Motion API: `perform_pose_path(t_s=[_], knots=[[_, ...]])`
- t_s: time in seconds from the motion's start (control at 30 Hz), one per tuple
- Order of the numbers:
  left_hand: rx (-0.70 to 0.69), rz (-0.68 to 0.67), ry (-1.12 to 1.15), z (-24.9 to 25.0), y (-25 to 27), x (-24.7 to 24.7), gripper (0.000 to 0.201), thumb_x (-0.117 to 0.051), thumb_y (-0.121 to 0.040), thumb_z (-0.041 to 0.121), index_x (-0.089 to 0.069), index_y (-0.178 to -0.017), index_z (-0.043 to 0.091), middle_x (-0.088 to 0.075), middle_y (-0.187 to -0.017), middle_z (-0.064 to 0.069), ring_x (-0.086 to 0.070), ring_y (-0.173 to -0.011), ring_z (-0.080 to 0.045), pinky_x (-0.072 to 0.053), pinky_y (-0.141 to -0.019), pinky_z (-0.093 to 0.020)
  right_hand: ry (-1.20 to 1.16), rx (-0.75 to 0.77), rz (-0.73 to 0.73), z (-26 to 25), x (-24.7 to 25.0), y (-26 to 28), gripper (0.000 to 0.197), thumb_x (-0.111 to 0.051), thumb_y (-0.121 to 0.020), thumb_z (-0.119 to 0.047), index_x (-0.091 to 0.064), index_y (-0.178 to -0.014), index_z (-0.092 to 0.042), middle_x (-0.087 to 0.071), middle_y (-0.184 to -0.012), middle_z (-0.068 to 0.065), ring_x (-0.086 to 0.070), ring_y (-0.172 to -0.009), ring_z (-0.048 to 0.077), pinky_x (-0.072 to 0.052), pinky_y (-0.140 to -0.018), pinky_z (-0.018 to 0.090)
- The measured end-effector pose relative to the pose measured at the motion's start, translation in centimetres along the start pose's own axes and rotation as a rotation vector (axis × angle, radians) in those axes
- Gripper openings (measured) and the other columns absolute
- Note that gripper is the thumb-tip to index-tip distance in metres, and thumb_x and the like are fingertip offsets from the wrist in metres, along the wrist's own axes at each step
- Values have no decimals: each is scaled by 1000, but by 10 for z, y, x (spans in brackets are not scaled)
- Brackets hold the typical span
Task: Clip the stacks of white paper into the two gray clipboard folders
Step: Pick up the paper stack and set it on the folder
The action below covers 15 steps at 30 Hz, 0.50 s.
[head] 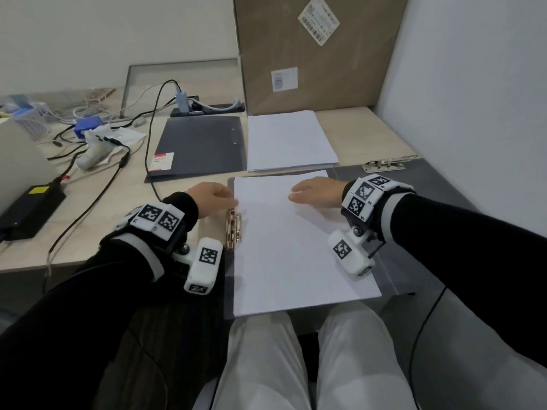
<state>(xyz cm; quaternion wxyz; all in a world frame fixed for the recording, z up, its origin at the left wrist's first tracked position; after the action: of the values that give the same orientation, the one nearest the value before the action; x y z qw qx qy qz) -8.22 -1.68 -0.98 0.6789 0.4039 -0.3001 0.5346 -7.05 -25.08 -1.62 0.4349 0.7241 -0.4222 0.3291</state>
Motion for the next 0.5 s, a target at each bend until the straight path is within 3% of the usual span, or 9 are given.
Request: perform_pose_path(t_s=[0.1,0.17,0.33,0.5], knots=[[54,97,219,14,-24,7,39,-58,-90,24,-58,-127,13,-59,-130,-3,-53,-119,-20,-37,-104,-28,-97,-30,270,18,32,-15,43,-49,-94,-30,-50,-133,-13,-47,-143,5,-42,-133,24,-32,-106,30],[75,124,341,25,-43,8,37,-57,-90,18,-58,-126,12,-59,-129,-6,-54,-112,-20,-41,-106,-33,-184,-121,356,36,48,-26,45,-50,-92,-24,-48,-135,-12,-46,-142,5,-44,-130,23,-35,-100,28],[137,148,448,45,-92,6,45,-53,-91,12,-49,-135,8,-54,-135,-12,-52,-123,-28,-42,-107,-37,-319,-282,362,71,72,-55,58,-55,-89,-19,-35,-142,-6,-44,-143,13,-44,-130,27,-37,-99,29],[208,110,356,53,-138,-4,50,-49,-91,13,-42,-139,4,-47,-142,-16,-47,-129,-33,-39,-108,-38,-436,-320,342,85,82,-86,68,-55,-90,-17,-22,-149,-6,-37,-148,13,-40,-134,27,-34,-101,29]])
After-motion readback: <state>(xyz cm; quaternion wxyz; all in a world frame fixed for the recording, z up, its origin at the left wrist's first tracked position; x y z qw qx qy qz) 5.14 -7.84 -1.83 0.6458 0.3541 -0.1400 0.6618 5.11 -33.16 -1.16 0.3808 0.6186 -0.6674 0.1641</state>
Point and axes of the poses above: each hand's wrist, its own y-axis away from the middle knuckle, its own x-axis out of the back of the hand, z = x × y, the point moved 2 cm from there along -y, towards the middle knuckle
